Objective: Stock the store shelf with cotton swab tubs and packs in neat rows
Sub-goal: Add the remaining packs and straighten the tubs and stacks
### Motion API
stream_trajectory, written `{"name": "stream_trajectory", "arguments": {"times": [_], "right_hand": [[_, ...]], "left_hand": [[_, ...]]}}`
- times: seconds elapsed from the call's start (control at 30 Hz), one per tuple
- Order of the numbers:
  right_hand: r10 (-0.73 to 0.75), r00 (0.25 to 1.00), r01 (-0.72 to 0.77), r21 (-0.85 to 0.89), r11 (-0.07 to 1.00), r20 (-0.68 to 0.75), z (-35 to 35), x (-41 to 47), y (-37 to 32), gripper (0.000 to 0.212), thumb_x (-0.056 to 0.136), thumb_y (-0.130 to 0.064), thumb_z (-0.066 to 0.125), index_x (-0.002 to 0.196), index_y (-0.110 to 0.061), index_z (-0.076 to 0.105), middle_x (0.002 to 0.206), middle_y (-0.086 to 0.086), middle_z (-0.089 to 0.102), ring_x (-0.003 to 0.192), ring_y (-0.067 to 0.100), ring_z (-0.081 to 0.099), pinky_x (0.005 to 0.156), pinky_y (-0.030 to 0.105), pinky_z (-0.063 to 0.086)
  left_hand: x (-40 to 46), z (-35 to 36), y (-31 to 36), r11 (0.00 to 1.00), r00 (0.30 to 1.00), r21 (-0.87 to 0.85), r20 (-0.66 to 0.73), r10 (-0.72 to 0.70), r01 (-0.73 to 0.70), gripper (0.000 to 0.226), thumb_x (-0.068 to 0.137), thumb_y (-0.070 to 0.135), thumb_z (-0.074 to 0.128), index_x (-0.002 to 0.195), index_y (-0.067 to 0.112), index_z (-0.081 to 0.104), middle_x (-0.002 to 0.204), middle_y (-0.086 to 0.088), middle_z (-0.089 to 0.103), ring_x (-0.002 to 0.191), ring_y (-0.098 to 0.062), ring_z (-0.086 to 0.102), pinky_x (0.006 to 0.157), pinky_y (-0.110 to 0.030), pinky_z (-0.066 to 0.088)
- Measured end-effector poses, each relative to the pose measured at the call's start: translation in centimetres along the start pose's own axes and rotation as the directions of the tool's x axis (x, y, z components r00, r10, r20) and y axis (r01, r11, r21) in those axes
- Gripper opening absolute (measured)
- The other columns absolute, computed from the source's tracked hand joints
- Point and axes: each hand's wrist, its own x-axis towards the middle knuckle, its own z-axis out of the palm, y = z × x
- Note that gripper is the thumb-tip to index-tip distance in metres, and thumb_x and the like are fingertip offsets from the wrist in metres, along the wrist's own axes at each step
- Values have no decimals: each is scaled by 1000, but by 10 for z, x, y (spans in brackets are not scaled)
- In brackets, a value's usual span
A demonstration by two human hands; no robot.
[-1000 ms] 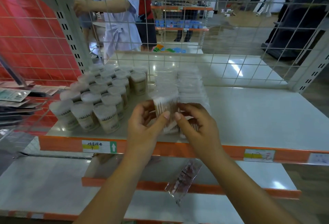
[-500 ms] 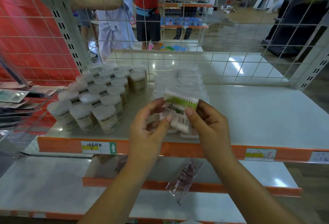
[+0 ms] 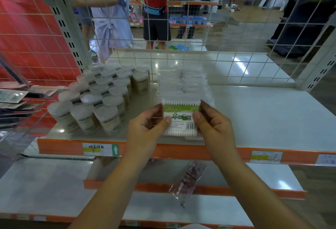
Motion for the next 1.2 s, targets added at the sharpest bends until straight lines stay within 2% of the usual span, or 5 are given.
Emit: {"name": "stream_trajectory", "arguments": {"times": [0.3,0.43,0.67,1.03,1.2], "right_hand": [[-228,973,183,-641,746,12,-14,3,22,30,86,3,59,114,-7,65,100,-1,65,87,7,59,78,-4,39],[-354,927,310,-783,539,124,-22,3,31,32,79,5,58,108,-4,67,96,10,71,84,23,67,75,17,51],[-470,877,317,-859,402,104,-27,6,42,34,69,4,56,101,1,68,97,16,69,94,28,59,81,36,46],[-502,851,371,-852,369,152,-32,11,56,37,76,-9,40,94,2,70,93,15,69,92,26,53,77,37,50],[-544,827,380,-856,351,145,-36,18,52,36,75,-10,42,94,1,71,93,14,69,93,23,49,75,40,52]], "left_hand": [[9,-15,-37,979,988,146,34,-149,143,26,81,-2,64,100,17,67,93,-2,72,93,-21,66,85,-34,53],[12,-19,-50,955,989,262,18,-146,136,29,83,-1,63,101,22,66,96,1,70,94,-19,66,86,-36,52],[9,-17,-53,913,997,401,2,-76,68,36,83,3,63,84,39,57,86,20,63,76,11,59,70,-12,48],[13,-17,-60,875,995,478,-93,-41,81,33,78,8,71,87,31,49,79,13,58,77,-7,58,68,-24,49],[21,-21,-42,729,997,685,-48,55,-8,40,82,15,67,118,17,50,103,3,54,91,-11,51,75,-22,39]]}}
